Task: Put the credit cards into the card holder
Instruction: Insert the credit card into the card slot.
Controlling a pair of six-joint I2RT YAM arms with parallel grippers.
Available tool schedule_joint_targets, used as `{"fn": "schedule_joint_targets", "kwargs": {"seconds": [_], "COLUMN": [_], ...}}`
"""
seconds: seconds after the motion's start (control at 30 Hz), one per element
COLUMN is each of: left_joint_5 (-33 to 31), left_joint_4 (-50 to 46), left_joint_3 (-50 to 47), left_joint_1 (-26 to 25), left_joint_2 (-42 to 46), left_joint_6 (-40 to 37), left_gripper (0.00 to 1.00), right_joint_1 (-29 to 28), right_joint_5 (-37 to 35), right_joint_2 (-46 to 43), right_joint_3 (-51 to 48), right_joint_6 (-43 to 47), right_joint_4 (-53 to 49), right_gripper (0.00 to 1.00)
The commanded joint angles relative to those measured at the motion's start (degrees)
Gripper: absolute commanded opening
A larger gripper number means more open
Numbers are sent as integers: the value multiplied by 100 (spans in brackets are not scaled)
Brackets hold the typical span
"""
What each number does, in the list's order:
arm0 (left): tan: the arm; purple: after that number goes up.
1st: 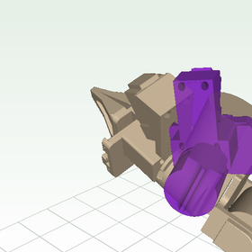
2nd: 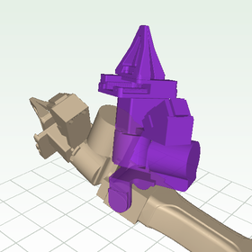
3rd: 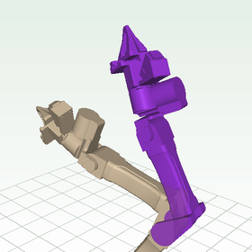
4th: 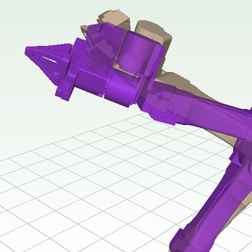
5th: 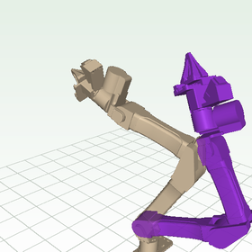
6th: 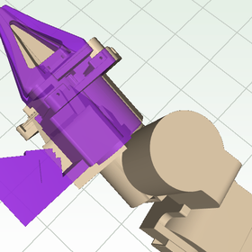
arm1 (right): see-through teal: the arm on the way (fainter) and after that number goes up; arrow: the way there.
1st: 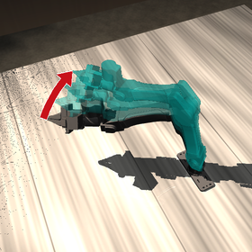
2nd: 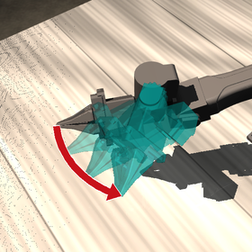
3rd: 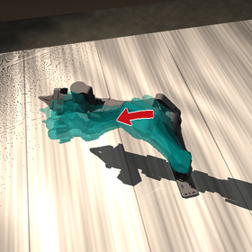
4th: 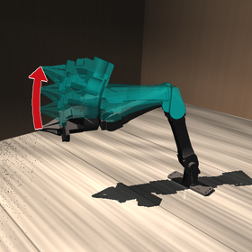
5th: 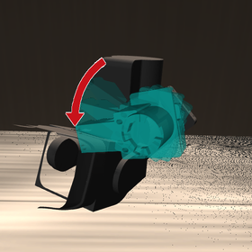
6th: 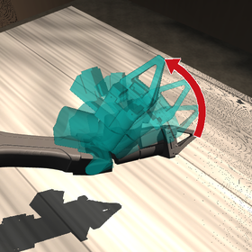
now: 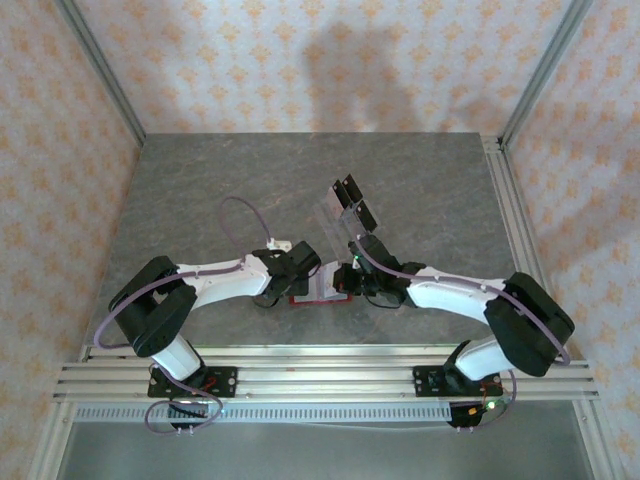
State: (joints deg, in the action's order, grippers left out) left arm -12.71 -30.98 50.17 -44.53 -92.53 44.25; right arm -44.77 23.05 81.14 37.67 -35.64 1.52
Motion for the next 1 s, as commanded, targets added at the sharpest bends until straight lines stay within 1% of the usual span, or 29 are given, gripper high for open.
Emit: {"fn": "schedule_joint_targets", "kwargs": {"seconds": [0.0, 0.17, 0.47, 0.97], "left_joint_5": [-271, -278, -291, -301], "left_joint_4": [-363, -362, -382, -383], "left_joint_3": [-174, -181, -200, -210], "left_joint_1": [-9, -4, -18, -39], "left_joint_2": [-66, -29, 68, 71], "left_joint_6": [75, 83, 128, 145], "left_gripper": [100, 100, 100, 100], "right_joint_1": [39, 56, 214, 325], "right_joint_5": [225, 332, 618, 848], "right_joint_2": [-139, 37, 375, 663], "right_joint_3": [-67, -83, -406, -831], "right_joint_6": [180, 140, -144, -429], "right_joint_4": [462, 726, 1643, 2468], "right_gripper": [0, 0, 0, 0]}}
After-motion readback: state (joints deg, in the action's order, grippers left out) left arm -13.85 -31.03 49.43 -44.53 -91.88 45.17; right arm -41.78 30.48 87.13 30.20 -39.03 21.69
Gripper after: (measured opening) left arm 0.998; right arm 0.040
